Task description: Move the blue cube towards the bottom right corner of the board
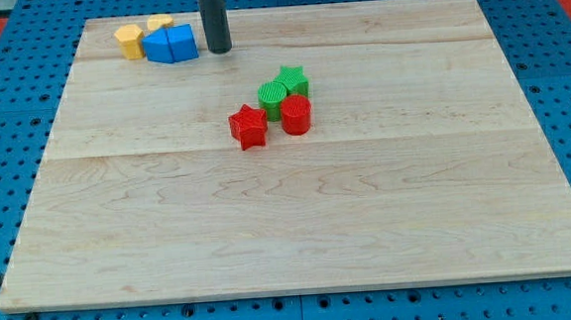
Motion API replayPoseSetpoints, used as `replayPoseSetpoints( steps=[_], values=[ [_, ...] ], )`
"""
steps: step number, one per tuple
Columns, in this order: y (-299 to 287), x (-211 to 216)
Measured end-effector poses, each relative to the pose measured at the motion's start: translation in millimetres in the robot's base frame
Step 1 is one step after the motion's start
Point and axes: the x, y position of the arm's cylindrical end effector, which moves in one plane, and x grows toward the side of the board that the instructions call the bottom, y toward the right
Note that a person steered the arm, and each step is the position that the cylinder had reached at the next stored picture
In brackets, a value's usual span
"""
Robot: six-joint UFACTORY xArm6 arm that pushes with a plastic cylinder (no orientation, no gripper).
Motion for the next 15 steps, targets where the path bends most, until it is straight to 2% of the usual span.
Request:
replayPoseSetpoints(
  steps=[1, 2, 4, 5, 8, 11, 12, 13, 14, 15],
  values=[
    [3.6, -51.5],
    [-32.4, -55.6],
    [-93.0, -55.1],
    [-104.5, -55.9],
    [-97.3, -55.4],
    [-109.1, -22.2],
    [-68.0, 1.1],
    [-68.5, 19.3],
    [-35.4, 19.2],
    [48.7, 25.8]
  ],
)
